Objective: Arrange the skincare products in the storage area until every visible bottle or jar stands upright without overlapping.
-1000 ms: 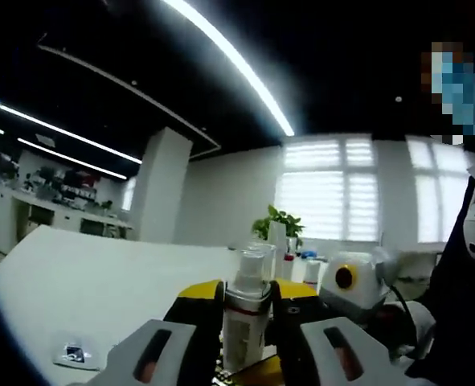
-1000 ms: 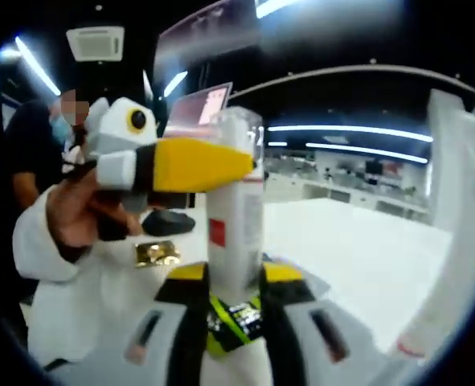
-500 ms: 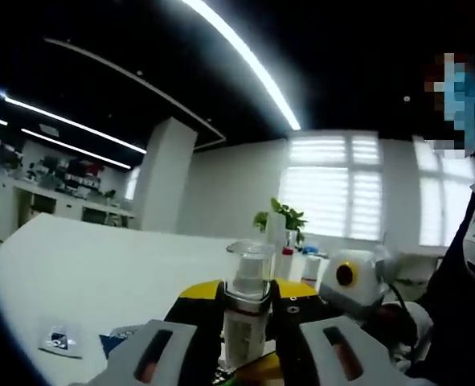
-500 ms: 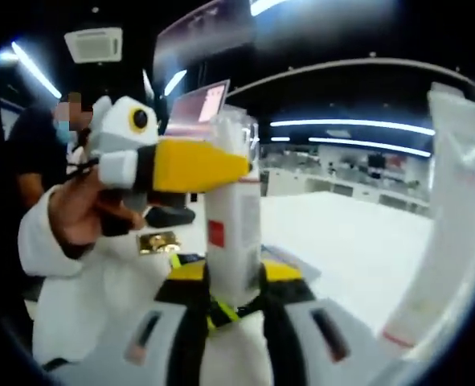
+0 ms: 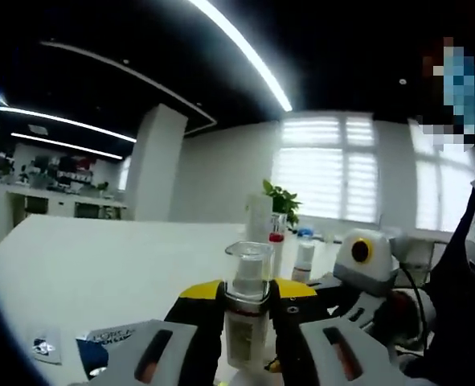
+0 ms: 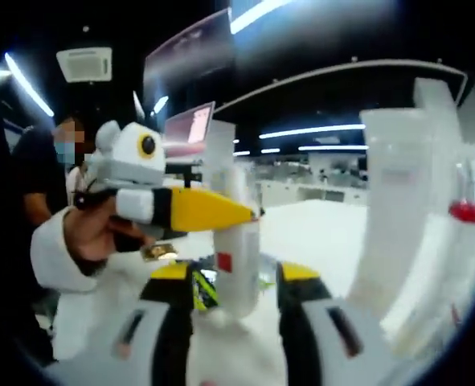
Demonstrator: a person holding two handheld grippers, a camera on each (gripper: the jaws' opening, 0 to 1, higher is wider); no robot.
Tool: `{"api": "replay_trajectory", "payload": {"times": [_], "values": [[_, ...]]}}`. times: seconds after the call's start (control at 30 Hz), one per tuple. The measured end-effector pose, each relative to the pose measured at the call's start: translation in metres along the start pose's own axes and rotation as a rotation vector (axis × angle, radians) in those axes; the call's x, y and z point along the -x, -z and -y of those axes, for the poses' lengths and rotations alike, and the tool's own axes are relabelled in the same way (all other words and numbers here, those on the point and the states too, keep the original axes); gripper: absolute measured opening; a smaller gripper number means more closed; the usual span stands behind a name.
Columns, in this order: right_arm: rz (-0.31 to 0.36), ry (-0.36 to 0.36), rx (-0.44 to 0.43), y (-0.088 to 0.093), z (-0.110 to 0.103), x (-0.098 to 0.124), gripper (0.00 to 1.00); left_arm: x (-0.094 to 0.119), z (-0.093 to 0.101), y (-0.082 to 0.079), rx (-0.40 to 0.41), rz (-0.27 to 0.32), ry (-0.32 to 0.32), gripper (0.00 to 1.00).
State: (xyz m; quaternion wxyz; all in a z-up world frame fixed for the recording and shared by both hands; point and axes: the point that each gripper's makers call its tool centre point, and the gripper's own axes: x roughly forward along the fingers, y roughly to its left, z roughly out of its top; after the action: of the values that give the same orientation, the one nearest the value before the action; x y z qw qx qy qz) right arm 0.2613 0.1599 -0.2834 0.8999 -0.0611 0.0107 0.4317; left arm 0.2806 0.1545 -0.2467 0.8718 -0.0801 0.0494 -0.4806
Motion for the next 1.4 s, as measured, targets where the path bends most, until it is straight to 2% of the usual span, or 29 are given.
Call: {"api": "replay_trajectory", "payload": {"times": [0.17, 0.4, 0.47, 0.83, 1.0, 1.13, 1.2, 1.4], "values": [[-0.029, 0.001, 0.004, 0.004, -0.002, 0.015, 0.55, -0.006, 0.001, 0.002, -0.012, -0.017, 0.001, 0.23], [-0.044, 0.016, 0.041, 0.001, -0.005, 0.047, 0.71, -0.019, 0.011, 0.007, -0.008, -0.03, 0.034, 0.23], [-0.037, 0.04, 0.039, 0.0, -0.002, 0.059, 0.76, -0.024, 0.013, 0.008, -0.012, -0.033, 0.034, 0.23], [-0.014, 0.133, 0.061, -0.007, 0.009, 0.104, 0.86, -0.046, 0.029, 0.017, -0.011, -0.061, 0.067, 0.22], [0.032, 0.219, 0.021, -0.009, 0.026, 0.126, 0.89, -0.056, 0.038, 0.017, -0.017, -0.063, 0.093, 0.22], [0.009, 0.289, 0.018, -0.003, 0.041, 0.14, 0.96, -0.064, 0.042, 0.02, -0.022, -0.077, 0.095, 0.22], [0.002, 0.298, 0.015, 0.0, 0.044, 0.143, 1.0, -0.068, 0.044, 0.022, -0.026, -0.084, 0.101, 0.22], [-0.003, 0.31, 0.0, 0.004, 0.047, 0.151, 1.0, -0.079, 0.045, 0.025, -0.037, -0.098, 0.121, 0.22]]}}
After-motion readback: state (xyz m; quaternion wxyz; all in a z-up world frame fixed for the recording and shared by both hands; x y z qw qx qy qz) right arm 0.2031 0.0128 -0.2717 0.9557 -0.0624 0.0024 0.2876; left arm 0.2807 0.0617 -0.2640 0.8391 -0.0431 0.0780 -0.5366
